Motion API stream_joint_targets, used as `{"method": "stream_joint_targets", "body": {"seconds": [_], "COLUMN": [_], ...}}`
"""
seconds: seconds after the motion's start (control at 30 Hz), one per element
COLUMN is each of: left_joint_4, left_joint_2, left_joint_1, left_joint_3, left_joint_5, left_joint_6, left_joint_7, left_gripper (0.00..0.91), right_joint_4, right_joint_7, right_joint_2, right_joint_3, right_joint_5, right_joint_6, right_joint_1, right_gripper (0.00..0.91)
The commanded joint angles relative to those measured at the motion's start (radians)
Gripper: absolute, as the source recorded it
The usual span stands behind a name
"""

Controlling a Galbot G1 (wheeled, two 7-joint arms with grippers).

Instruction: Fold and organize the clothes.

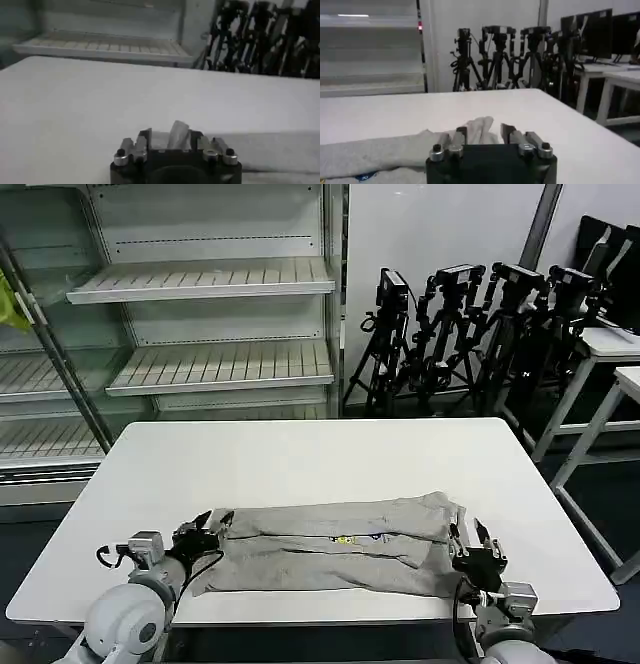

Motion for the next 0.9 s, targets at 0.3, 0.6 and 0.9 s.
{"method": "stream_joint_targets", "body": {"seconds": [0.3, 0.6, 0.9], "left_joint_4": [-0.034, -0.005, 0.014], "left_joint_2": [-0.225, -0.288, -0.311], "left_joint_1": [0.146, 0.131, 0.162], "left_joint_3": [-0.105, -0.048, -0.01], "left_joint_5": [-0.079, -0.051, -0.007], "left_joint_6": [-0.087, -0.105, -0.152], "left_joint_7": [-0.079, -0.083, -0.075], "left_gripper": [0.907, 0.907, 0.04], "right_joint_4": [0.023, 0.035, 0.067], "right_joint_7": [0.035, 0.048, 0.063], "right_joint_2": [0.027, 0.038, 0.035], "right_joint_3": [0.023, 0.01, 0.027], "right_joint_5": [-0.057, -0.066, -0.057], "right_joint_6": [0.06, 0.058, 0.05], "right_joint_1": [-0.088, -0.099, -0.11], "right_gripper": [0.907, 0.907, 0.907]}}
